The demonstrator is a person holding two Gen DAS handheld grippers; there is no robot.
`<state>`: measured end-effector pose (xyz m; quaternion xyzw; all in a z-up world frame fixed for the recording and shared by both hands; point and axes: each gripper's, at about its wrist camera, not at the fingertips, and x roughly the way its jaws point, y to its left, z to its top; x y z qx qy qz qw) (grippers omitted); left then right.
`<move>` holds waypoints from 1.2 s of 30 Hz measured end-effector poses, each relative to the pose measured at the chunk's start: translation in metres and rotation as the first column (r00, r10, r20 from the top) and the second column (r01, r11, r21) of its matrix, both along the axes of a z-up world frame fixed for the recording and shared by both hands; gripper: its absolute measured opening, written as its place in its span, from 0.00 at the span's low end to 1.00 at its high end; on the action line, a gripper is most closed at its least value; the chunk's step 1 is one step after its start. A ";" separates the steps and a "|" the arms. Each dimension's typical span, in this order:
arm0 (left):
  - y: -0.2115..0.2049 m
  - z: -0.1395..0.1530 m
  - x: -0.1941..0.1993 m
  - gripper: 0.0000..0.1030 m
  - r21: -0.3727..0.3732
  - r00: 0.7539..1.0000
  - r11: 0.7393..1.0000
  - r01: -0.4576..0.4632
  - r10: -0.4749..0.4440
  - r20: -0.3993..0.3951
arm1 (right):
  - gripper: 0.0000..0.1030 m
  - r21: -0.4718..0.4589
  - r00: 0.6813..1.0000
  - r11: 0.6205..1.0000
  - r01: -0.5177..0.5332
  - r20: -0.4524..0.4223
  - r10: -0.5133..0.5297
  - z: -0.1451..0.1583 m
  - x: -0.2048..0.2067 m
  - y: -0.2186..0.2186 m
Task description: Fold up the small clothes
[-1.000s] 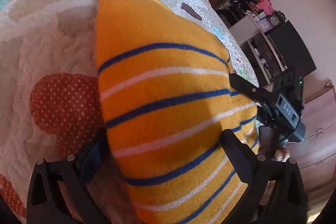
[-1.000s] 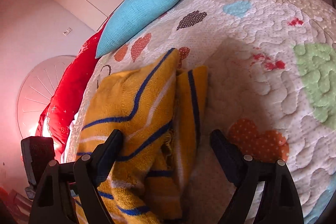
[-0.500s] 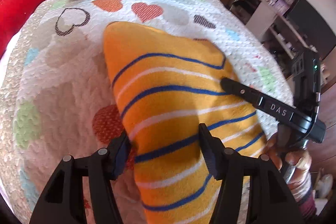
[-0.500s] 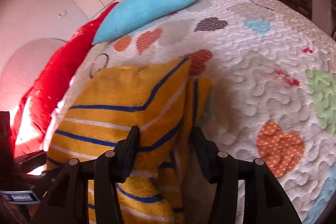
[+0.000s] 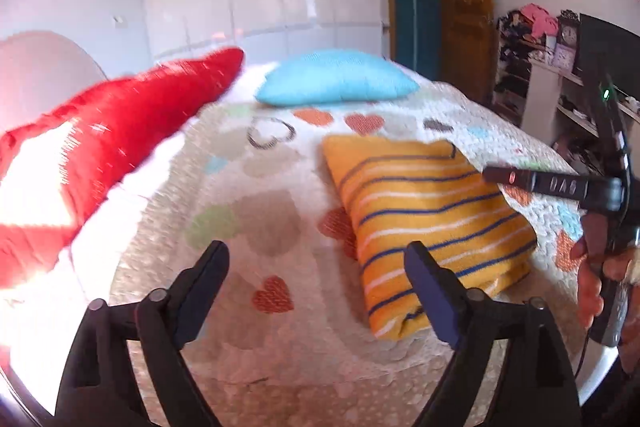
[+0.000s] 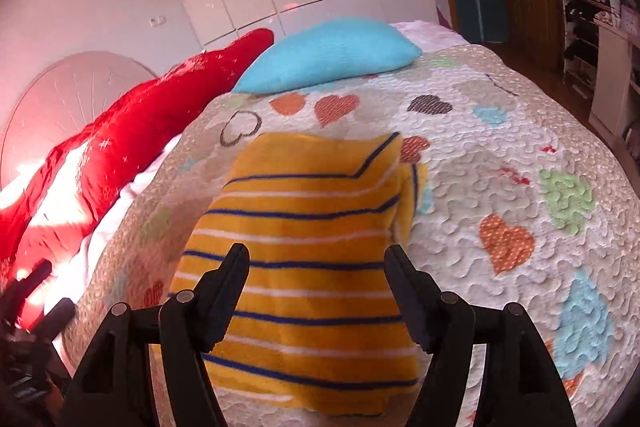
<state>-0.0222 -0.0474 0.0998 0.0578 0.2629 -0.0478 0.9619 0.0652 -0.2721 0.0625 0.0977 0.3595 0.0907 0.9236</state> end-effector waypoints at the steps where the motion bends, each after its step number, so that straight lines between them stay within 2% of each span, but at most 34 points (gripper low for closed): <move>1: 0.004 0.009 -0.013 1.00 0.015 0.998 0.999 -0.030 0.029 0.064 | 0.72 -0.036 1.000 0.999 -0.004 -0.020 0.003 -0.008 0.000 0.011; 3: 0.011 0.024 -0.036 1.00 0.015 0.987 0.998 -0.060 0.058 0.150 | 0.72 -0.104 0.998 0.995 0.005 -0.063 -0.012 -0.027 -0.001 0.026; 5: 0.018 0.037 -0.052 1.00 -0.003 0.980 0.996 -0.087 0.086 0.180 | 0.72 -0.132 0.993 0.991 0.022 -0.111 -0.037 -0.045 -0.008 0.029; 7: 0.024 0.046 -0.062 1.00 -0.021 0.980 0.997 -0.078 0.081 0.181 | 0.72 -0.135 0.992 0.990 0.045 -0.110 -0.060 -0.053 -0.023 0.027; 10: 0.033 0.053 -0.073 1.00 -0.042 0.984 0.997 -0.067 0.073 0.162 | 0.73 -0.129 0.991 0.990 0.056 -0.113 -0.071 -0.048 -0.051 0.022; 12: 0.035 0.055 -0.084 1.00 -0.055 0.987 0.997 -0.058 0.066 0.148 | 0.76 -0.084 0.989 0.994 0.070 -0.127 -0.081 -0.042 -0.070 0.017; 15: 0.033 0.056 -0.097 1.00 -0.062 0.981 0.993 -0.096 0.105 0.166 | 0.77 -0.002 0.987 0.995 0.102 -0.123 -0.102 -0.031 -0.099 0.008; 18: 0.031 0.057 -0.105 1.00 -0.083 0.977 0.989 -0.123 0.135 0.164 | 0.82 -0.006 0.987 0.991 0.134 -0.087 -0.134 -0.018 -0.126 0.008; 22: 0.024 0.055 -0.112 1.00 -0.091 0.992 0.991 -0.098 0.105 0.075 | 0.84 -0.085 0.987 0.986 0.146 -0.059 -0.151 -0.006 -0.148 0.016; 26: 0.012 0.038 -0.115 1.00 -0.053 0.995 0.994 -0.099 0.099 0.002 | 0.85 -0.151 0.987 0.976 0.154 -0.030 -0.160 -0.002 -0.164 0.023; 30: 0.007 0.020 -0.116 1.00 -0.080 0.994 0.994 -0.080 0.074 -0.076 | 0.86 -0.200 0.987 0.969 0.147 -0.032 -0.157 -0.005 -0.171 0.028; 36: 0.002 0.009 -0.120 1.00 -0.083 0.991 0.993 -0.079 0.069 -0.114 | 0.86 -0.209 0.984 0.965 0.161 -0.045 -0.174 -0.013 -0.177 0.026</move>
